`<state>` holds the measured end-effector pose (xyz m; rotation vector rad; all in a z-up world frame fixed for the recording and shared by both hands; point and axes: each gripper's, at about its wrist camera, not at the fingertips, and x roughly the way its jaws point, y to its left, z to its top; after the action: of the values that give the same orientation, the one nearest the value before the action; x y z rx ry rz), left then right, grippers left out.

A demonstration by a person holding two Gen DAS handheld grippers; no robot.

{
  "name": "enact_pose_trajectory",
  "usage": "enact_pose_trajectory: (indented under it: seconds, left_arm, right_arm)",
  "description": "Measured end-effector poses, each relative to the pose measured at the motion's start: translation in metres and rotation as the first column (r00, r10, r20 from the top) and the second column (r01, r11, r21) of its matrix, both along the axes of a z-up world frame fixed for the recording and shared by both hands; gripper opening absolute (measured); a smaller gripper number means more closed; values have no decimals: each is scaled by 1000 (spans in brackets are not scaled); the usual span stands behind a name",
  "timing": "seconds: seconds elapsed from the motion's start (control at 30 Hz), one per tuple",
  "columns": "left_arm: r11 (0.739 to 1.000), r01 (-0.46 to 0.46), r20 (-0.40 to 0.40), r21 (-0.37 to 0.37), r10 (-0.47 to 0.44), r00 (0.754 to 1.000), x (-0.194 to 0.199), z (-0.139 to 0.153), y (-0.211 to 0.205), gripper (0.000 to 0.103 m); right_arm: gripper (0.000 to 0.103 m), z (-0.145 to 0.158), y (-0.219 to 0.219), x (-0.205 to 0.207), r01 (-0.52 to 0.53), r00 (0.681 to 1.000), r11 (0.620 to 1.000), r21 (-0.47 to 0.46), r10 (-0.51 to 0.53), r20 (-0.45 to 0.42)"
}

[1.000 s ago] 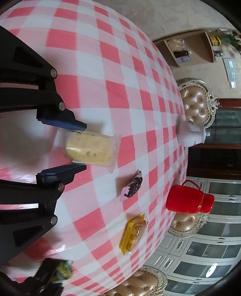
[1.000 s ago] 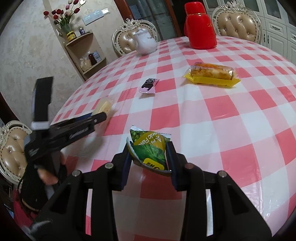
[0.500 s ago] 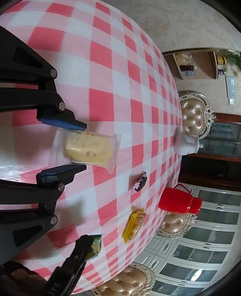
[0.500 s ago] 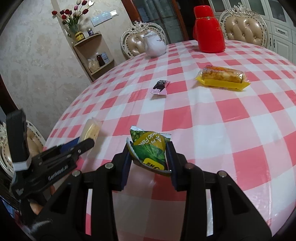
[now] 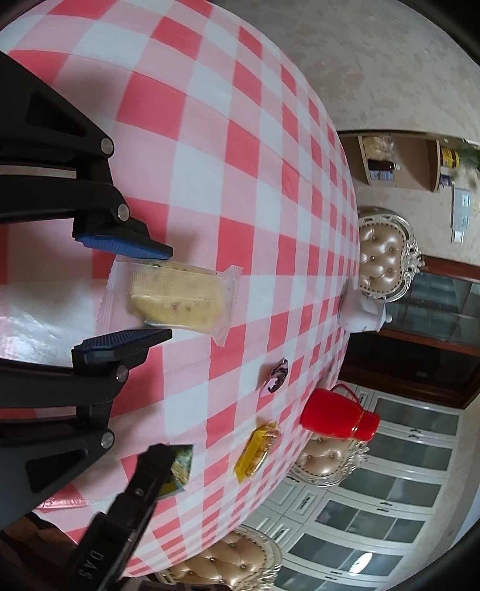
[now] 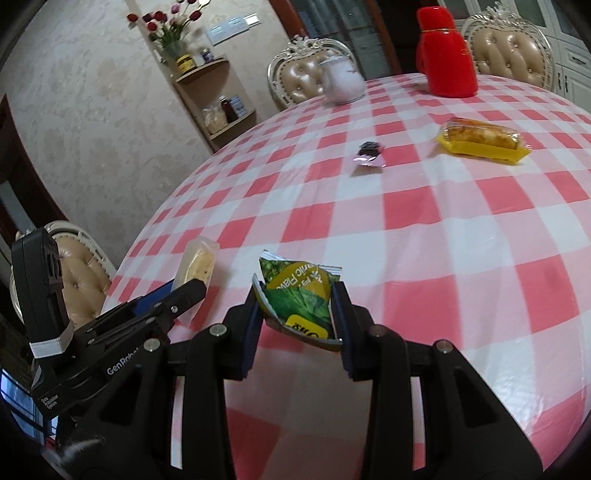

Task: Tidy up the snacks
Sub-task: 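Carry both packs over the white box and open both tools to release them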

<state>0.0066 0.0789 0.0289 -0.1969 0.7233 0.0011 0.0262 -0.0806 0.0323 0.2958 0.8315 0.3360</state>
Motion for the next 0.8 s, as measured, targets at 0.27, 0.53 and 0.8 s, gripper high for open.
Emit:
enact_pose_trajectory:
  seconds: [0.27, 0.53, 0.8]
  left_arm:
    - [998, -52, 43, -44, 54, 998, -36, 9, 19, 37]
    - [993, -120, 35, -14, 120, 992, -82, 11, 51, 37]
    - [982, -173, 31, 78, 171, 985, -131, 22, 78, 37]
  right_arm:
    - [40, 2, 29, -14, -82, 997, 996, 28, 82, 13]
    - [40, 5, 63, -26, -187, 982, 981, 51, 186, 36]
    - [40, 0, 127, -45, -374, 927, 925, 65, 373, 20]
